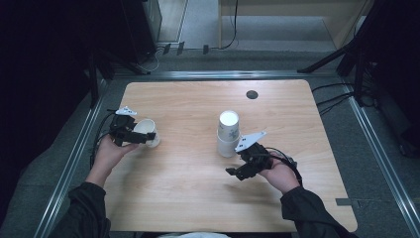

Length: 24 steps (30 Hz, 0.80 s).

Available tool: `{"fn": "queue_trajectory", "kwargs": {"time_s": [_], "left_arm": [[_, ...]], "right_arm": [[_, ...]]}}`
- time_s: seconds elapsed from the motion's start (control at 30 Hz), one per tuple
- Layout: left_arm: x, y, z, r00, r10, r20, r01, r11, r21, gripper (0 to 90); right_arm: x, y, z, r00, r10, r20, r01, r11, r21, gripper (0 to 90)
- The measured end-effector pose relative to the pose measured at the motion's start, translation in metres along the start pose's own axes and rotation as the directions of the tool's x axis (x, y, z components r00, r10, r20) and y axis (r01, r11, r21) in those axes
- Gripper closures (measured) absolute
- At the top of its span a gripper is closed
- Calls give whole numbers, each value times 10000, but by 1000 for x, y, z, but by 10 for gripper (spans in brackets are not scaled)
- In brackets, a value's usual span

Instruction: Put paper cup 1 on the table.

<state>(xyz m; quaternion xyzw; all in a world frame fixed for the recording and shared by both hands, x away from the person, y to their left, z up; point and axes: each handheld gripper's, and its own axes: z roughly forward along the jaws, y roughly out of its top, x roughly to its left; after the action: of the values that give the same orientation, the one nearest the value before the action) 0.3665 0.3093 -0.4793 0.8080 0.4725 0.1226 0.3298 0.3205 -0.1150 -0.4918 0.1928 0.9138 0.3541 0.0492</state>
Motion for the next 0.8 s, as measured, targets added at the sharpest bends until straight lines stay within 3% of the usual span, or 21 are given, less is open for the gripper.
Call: {"fn": "queue_trajectory", "kwargs": {"time_s": [0.3,0.8], "left_arm": [[-4,0,6,9995,311,46,-312,9988,379,205],[-6,-1,10,9990,292,342,-309,9982,508,183]], "right_arm": [[0,0,0,10000,-18,-6,18,10000,18,221],[0,0,1,10000,-42,-8,42,10000,31,221]]}}
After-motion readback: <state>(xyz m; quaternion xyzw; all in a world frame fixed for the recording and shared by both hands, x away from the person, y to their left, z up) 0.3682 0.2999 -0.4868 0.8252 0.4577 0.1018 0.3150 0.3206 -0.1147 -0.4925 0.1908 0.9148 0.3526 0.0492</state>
